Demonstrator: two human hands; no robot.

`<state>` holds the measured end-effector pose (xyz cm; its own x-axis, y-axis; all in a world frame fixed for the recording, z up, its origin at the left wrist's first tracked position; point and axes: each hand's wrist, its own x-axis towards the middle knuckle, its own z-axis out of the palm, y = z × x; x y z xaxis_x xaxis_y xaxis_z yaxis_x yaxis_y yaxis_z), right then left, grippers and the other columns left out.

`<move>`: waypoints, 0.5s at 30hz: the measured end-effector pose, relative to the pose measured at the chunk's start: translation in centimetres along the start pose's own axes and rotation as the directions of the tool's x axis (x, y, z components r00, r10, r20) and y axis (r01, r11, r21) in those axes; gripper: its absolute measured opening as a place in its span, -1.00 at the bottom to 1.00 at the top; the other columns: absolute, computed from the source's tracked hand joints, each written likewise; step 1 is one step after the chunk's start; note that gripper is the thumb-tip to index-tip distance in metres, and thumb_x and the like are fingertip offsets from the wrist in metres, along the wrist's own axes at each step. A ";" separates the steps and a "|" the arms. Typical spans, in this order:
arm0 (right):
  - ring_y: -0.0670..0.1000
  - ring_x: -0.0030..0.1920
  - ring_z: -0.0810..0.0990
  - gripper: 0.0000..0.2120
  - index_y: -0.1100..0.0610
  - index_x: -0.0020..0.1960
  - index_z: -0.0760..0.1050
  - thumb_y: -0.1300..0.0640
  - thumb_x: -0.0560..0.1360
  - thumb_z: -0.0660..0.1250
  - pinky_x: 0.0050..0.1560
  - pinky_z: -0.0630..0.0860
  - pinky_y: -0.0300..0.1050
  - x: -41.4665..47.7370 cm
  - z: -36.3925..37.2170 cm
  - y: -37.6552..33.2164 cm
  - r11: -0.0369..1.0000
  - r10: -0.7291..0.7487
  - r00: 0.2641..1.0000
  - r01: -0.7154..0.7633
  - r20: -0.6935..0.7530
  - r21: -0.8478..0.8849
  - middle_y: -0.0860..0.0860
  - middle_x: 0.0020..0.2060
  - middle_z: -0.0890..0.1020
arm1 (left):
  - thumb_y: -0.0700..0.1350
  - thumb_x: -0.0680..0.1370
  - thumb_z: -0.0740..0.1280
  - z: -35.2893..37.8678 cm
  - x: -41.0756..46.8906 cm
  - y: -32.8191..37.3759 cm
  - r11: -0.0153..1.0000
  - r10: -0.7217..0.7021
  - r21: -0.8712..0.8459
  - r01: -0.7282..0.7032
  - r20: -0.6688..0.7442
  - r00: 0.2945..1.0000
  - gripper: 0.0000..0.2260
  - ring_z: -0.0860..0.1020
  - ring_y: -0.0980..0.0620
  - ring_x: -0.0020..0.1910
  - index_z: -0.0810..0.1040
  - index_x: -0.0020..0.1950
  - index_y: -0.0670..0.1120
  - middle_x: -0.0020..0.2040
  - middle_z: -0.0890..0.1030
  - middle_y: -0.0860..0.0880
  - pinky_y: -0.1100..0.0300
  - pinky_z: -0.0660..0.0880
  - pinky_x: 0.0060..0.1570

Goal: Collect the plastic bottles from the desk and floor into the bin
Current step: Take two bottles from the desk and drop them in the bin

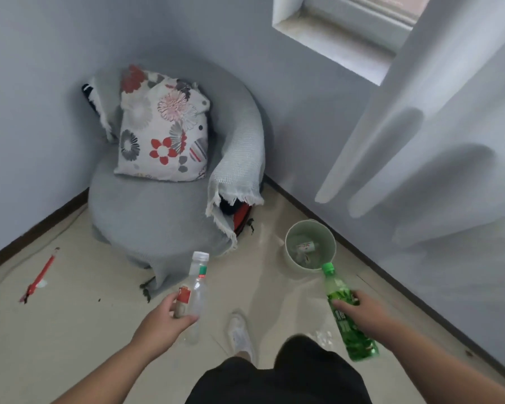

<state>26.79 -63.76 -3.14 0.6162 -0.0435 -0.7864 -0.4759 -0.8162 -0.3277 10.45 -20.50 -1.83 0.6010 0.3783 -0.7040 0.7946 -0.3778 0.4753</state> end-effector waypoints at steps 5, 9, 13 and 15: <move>-0.08 -0.16 0.57 -0.46 -0.06 0.17 0.42 -0.37 0.36 0.42 -0.11 0.50 -0.08 0.0 1.0 3.0 0.987 0.127 0.992 -0.128 0.012 0.100 -0.12 -0.15 0.57 | 0.25 0.39 0.50 -1.9 7.0 9.8 0.974 0.129 0.174 -0.143 0.091 0.987 -0.25 0.57 0.03 0.19 0.34 0.53 0.14 0.26 0.58 0.09 0.08 0.47 0.07; -0.14 -0.18 0.56 -0.45 -0.02 0.20 0.46 -0.34 0.38 0.43 -0.16 0.47 -0.10 1.4 1.3 4.8 0.959 0.206 0.978 -0.209 0.031 0.192 -0.15 -0.16 0.58 | 0.18 0.43 0.52 0.1 10.0 15.7 0.941 0.163 0.267 -0.208 0.180 0.970 -0.27 0.53 0.07 0.13 0.33 0.54 0.10 0.29 0.56 0.05 0.14 0.42 -0.02; -0.08 -0.16 0.58 -0.40 0.00 0.24 0.43 -0.34 0.37 0.43 -0.10 0.48 -0.09 3.5 0.0 4.7 0.937 0.229 0.973 -0.229 0.032 0.263 -0.08 -0.12 0.60 | 0.13 0.44 0.53 3.0 12.1 19.8 0.923 0.155 0.312 -0.227 0.238 0.959 -0.32 0.62 0.12 -0.01 0.32 0.47 0.10 0.07 0.58 0.14 0.12 0.52 -0.09; -0.04 -0.16 0.60 -0.38 -0.02 0.22 0.40 -0.38 0.34 0.42 -0.14 0.48 -0.08 4.9 -1.1 4.2 0.911 0.258 0.966 -0.240 -0.009 0.335 -0.04 -0.10 0.61 | 0.13 0.45 0.50 4.6 13.2 21.8 0.900 0.155 0.356 -0.250 0.275 0.949 -0.38 0.62 0.13 -0.05 0.34 0.44 0.09 0.03 0.61 0.14 0.10 0.56 -0.06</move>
<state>28.55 -68.02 -7.78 0.4780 -0.2578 -0.8397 -0.7918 -0.5403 -0.2848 35.26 -27.62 -3.19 0.6694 0.0681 -0.7398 0.5346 -0.7356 0.4161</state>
